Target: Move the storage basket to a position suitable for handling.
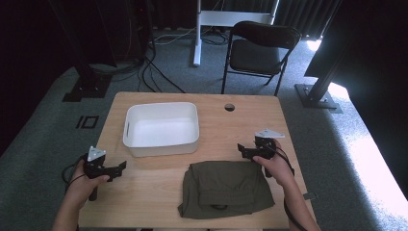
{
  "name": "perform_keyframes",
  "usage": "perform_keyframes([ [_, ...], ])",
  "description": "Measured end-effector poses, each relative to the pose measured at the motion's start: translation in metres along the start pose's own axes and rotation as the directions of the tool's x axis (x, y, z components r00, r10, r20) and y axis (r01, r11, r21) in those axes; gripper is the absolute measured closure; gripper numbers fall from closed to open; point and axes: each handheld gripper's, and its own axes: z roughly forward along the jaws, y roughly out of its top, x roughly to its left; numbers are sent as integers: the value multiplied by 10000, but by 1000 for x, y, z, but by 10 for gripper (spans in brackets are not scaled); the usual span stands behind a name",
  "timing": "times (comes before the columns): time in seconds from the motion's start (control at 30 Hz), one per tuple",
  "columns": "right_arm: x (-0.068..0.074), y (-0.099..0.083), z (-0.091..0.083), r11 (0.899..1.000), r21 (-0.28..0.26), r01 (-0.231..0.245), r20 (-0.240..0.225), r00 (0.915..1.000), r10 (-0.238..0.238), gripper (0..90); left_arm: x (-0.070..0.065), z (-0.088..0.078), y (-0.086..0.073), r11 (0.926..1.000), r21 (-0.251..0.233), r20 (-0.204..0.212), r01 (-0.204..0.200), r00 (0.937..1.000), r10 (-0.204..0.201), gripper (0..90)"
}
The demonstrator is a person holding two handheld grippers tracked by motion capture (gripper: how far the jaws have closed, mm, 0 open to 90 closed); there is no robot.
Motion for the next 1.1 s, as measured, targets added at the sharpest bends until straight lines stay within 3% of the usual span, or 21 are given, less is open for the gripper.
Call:
perform_keyframes([
  [0.47,41,26,19,9994,-320,159,-630,9979,-179,133,-1,-2,22,9995,-314,-22,45,10000,-46,84],
  [0.67,61,39,28,9984,-338,450,-887,9949,-478,137,-3,-2,30,9986,-485,261,221,9994,-209,83],
  [0.9,80,56,39,9976,-419,559,-1099,9921,-602,138,-2,-3,44,9959,-831,-161,352,9992,-367,84],
  [1.0,90,62,46,9975,-445,542,-1229,9906,-593,138,-2,-2,51,9928,-1095,-105,482,9987,-496,84],
  [1.1,97,67,51,9979,-480,439,-1328,9899,-500,138,-2,2,59,9939,-1037,-171,368,9991,-387,84],
])
